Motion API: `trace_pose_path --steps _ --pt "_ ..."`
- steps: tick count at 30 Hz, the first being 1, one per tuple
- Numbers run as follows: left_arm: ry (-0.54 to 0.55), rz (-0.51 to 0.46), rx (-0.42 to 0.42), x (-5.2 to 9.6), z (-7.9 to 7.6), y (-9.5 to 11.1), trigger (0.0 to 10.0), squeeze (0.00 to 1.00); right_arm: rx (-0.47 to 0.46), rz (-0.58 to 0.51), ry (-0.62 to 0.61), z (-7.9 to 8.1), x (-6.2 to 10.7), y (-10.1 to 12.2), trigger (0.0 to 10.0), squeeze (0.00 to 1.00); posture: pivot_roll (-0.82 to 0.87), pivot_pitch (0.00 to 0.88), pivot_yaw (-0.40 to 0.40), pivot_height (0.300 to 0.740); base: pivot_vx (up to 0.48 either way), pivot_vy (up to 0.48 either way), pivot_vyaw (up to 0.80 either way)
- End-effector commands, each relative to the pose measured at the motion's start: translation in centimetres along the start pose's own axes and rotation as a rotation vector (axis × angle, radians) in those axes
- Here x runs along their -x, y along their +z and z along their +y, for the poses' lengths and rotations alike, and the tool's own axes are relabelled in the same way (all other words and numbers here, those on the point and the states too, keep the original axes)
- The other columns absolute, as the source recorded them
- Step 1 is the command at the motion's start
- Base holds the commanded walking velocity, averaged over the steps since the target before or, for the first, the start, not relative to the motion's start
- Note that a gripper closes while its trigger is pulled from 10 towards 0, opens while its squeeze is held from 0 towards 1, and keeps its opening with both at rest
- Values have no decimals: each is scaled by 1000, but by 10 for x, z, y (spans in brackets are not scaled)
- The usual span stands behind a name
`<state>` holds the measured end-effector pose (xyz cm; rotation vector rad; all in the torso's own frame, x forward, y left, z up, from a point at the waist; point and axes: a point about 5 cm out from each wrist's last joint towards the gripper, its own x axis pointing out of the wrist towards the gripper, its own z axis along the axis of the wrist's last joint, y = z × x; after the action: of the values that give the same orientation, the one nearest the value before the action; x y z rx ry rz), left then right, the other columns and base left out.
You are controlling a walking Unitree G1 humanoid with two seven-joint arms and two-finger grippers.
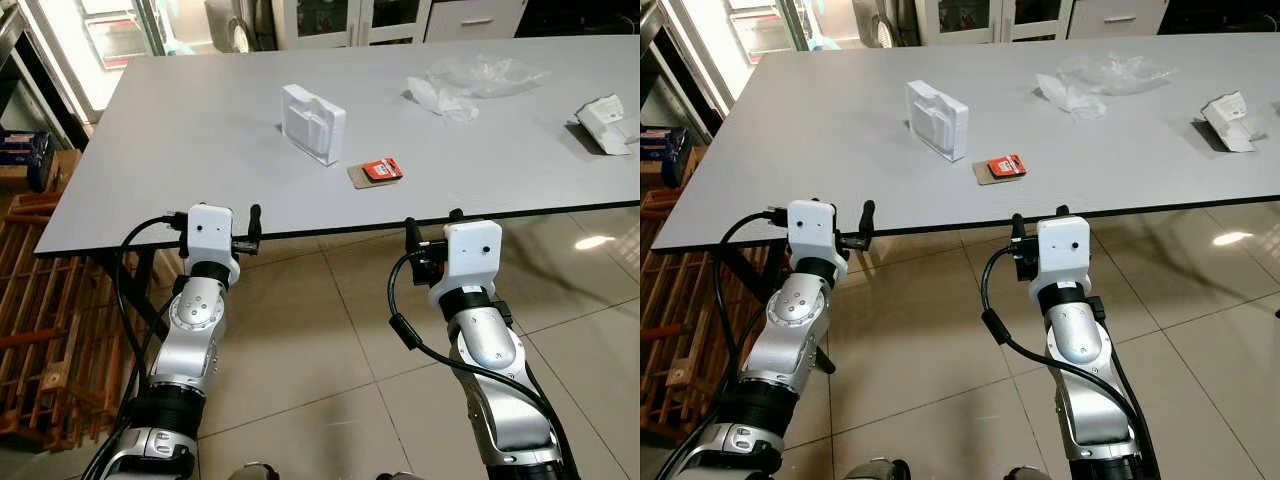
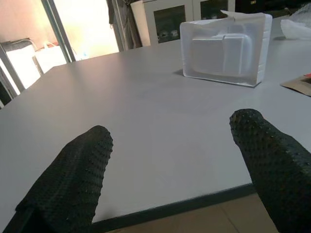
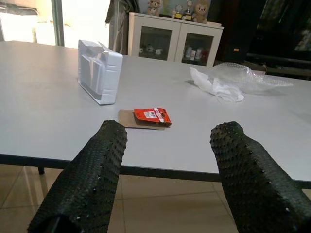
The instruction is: Picking trash to rubbish bin
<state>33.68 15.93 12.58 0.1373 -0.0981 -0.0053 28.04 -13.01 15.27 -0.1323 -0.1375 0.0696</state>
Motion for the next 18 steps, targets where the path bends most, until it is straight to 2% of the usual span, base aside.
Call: trace_pose_path --steps 1,18 --pt "17 0 -1 1 3 0 10000 0 1 -8 13 1 1 3 10000 0 -83 76 20 740 394 0 0" --pt "24 0 9 0 1 1 10000 0 1 -24 8 0 -1 5 10000 0 -83 77 26 740 329 0 0"
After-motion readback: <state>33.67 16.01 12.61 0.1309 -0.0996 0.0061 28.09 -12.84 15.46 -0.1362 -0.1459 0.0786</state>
